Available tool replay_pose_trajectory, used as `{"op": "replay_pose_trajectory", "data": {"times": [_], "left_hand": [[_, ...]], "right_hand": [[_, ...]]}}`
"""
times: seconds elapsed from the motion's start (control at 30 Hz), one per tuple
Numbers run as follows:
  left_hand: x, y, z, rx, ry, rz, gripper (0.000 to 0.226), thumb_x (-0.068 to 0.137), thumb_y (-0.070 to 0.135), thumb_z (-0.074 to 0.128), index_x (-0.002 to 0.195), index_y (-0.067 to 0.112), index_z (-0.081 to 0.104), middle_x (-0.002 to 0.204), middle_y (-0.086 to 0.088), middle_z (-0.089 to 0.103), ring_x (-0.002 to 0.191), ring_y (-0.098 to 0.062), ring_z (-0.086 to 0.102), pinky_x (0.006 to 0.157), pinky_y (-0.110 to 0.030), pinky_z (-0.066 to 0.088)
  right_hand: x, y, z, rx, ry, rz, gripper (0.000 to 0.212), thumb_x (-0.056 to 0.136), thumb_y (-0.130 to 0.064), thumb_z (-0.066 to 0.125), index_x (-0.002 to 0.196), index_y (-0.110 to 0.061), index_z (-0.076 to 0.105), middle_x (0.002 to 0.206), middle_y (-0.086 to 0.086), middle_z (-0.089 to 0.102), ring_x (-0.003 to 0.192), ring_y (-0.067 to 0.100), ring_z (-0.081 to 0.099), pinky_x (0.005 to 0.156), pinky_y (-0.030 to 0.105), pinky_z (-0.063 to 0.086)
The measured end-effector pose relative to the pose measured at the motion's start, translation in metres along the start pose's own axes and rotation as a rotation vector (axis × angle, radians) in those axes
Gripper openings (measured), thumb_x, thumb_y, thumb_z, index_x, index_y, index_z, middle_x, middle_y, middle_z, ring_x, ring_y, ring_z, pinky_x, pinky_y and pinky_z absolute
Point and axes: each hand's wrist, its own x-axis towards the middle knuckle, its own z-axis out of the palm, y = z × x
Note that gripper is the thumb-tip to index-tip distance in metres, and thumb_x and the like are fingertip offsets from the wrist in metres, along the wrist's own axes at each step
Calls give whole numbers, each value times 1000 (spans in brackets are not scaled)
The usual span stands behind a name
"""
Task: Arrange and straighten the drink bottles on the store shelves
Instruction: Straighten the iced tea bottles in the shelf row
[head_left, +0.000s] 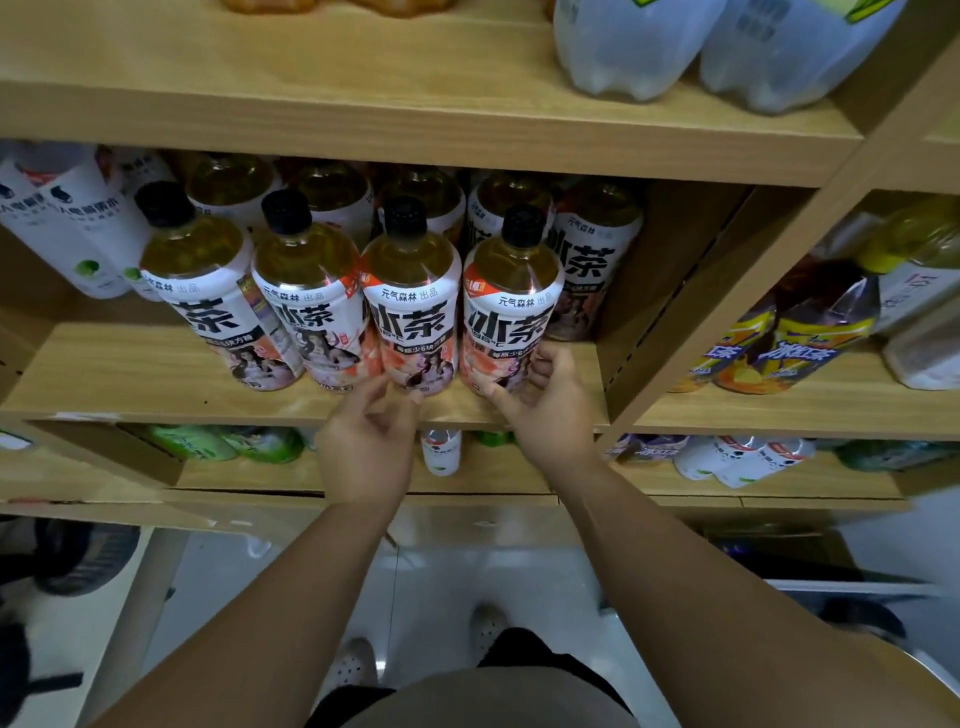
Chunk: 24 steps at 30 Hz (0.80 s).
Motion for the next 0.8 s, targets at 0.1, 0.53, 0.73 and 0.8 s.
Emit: {"op": "replay_pose_trajectory", "data": {"times": [0.1, 0.53, 0.73, 0.8], "left_hand": [[-21, -23, -6, -14, -76, -6, 33, 86, 27, 81, 113, 10, 75, 100, 6, 72, 75, -6, 65, 79, -28, 54], [-8, -124, 11, 113, -575, -60, 65, 83, 29, 82, 141, 14, 56, 137, -4, 62, 107, -25, 66, 91, -36, 53], [14, -137, 84, 197, -512, -48, 58, 86, 32, 79, 127, 0, 55, 128, -22, 61, 115, -40, 60, 89, -39, 50], [20, -142, 104, 187, -468, -85, 54, 83, 37, 80, 114, -2, 61, 117, -23, 65, 108, -42, 63, 85, -43, 55]], "right_hand": [[-22, 9, 1, -6, 39, -7, 59, 81, -34, 86, 127, -24, 51, 120, -8, 61, 106, 2, 59, 91, 17, 52], [-103, 89, 33, -142, 79, 308, 34, 90, -33, 77, 116, -15, 66, 113, 1, 65, 99, 17, 61, 79, 28, 47], [-104, 129, 15, -214, 135, 370, 35, 91, -37, 75, 119, -19, 65, 114, -1, 63, 103, 15, 59, 82, 30, 47], [-104, 141, 3, -235, 168, 391, 34, 90, -37, 76, 118, -19, 66, 116, 2, 64, 105, 17, 60, 84, 30, 45]]}}
